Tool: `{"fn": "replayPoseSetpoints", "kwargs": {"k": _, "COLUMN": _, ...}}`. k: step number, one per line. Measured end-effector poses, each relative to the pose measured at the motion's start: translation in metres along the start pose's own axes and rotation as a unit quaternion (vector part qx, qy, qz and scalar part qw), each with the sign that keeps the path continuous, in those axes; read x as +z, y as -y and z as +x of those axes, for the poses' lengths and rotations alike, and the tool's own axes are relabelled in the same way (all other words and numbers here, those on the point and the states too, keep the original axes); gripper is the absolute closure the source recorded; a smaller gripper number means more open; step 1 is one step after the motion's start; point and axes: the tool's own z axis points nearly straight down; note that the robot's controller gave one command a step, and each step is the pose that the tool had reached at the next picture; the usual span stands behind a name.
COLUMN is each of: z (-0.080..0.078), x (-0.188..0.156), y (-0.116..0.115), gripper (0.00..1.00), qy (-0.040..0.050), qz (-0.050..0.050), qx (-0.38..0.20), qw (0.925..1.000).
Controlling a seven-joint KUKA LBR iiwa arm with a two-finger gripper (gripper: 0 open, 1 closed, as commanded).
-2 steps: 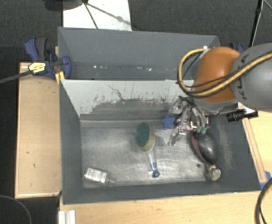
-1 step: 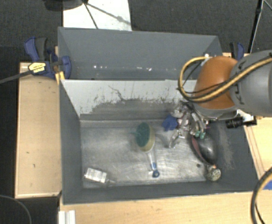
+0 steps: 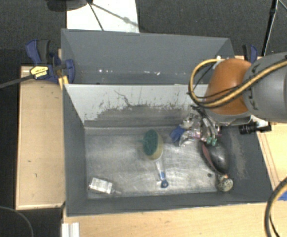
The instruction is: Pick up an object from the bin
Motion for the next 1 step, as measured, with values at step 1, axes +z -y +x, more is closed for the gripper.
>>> {"fn": "replayPoseSetpoints", "kwargs": {"k": 1, "z": 0.0346, "x": -0.1376, "y": 0.0133, "gripper": 1.0, "qy": -0.0123, "qz": 0.003, "qx": 0.01, "qw": 0.9999}}
